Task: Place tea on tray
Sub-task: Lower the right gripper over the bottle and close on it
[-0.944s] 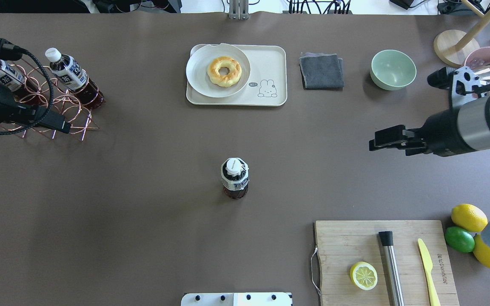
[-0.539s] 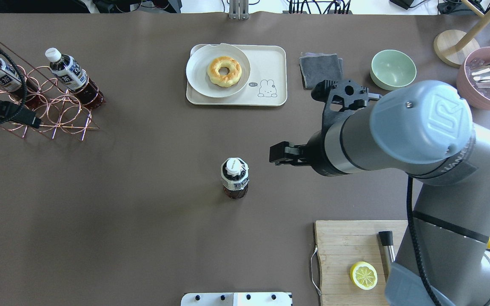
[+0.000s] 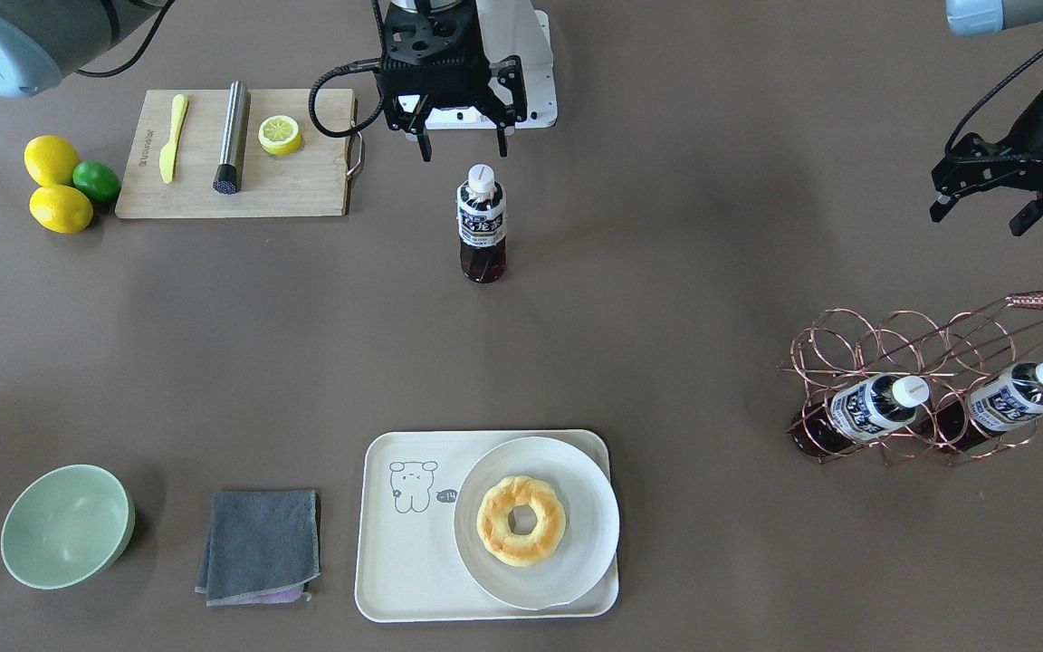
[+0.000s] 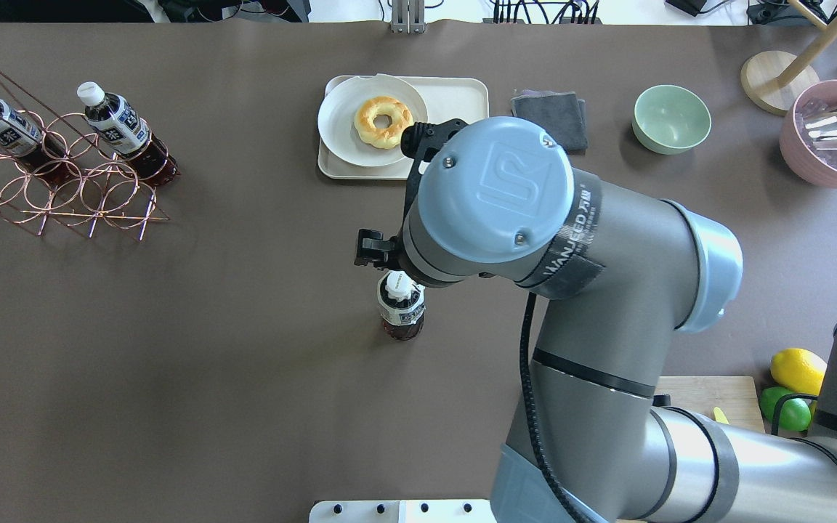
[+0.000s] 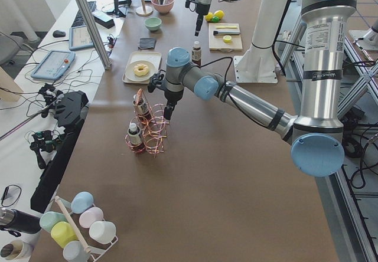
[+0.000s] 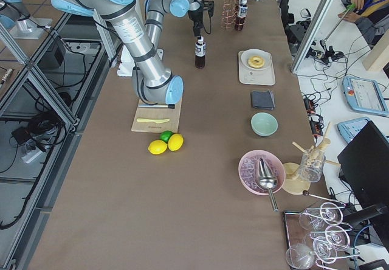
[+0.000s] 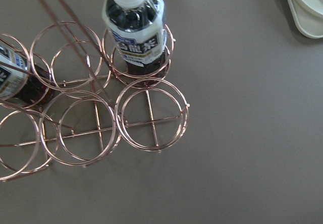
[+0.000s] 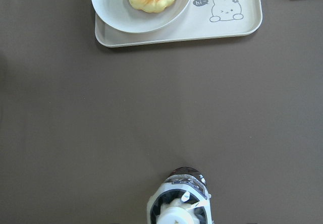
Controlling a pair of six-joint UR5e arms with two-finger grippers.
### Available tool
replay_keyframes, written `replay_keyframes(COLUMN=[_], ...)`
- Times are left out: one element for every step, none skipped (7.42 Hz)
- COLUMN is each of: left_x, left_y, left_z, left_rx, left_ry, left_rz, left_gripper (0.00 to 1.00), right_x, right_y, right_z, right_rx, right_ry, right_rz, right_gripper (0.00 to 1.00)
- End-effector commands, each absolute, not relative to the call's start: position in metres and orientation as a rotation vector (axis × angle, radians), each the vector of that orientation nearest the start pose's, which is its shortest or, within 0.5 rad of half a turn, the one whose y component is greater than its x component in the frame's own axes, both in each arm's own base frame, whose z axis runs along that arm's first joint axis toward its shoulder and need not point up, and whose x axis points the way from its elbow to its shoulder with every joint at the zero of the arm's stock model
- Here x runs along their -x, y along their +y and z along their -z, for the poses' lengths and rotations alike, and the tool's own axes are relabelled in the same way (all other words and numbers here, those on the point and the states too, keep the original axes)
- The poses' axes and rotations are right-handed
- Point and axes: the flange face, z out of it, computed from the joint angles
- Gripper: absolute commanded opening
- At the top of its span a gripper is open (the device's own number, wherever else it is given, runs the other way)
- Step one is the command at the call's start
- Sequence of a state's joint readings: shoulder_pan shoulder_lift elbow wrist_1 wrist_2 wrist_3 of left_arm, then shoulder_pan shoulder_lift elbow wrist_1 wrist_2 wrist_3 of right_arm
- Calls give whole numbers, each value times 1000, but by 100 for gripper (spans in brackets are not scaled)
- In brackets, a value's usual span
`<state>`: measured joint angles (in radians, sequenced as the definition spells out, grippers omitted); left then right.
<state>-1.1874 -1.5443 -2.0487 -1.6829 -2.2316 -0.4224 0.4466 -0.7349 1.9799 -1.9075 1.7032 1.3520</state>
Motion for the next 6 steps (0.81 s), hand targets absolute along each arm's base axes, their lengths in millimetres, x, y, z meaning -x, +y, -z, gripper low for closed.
replay_keyframes(left_x=[-103, -102, -102, -102, -103, -102], left_y=[-458, -458, -457, -458, -458, -458], left_z=[-434, -433, -433, -433, -436, -436], left_rx=[-244, -247, -246, -245, -240, -240], left_ry=[821, 822, 822, 822, 821, 821], left_rz=[-147, -145, -143, -143, -143, -140], left_gripper=[97, 97, 97, 97, 97, 97], right_x=[492, 495, 499, 507, 515, 522], right_y=[-368, -369, -369, -367, -360, -360], right_z=[-58, -60, -62, -65, -65, -67], right_rx=[-223, -229, -226, -229, -245, -247], right_ry=[-841, -822, -813, -799, -790, -777], right_rz=[-51, -29, -23, -1, 8, 10], right_gripper=[76, 76, 72, 71, 68, 68])
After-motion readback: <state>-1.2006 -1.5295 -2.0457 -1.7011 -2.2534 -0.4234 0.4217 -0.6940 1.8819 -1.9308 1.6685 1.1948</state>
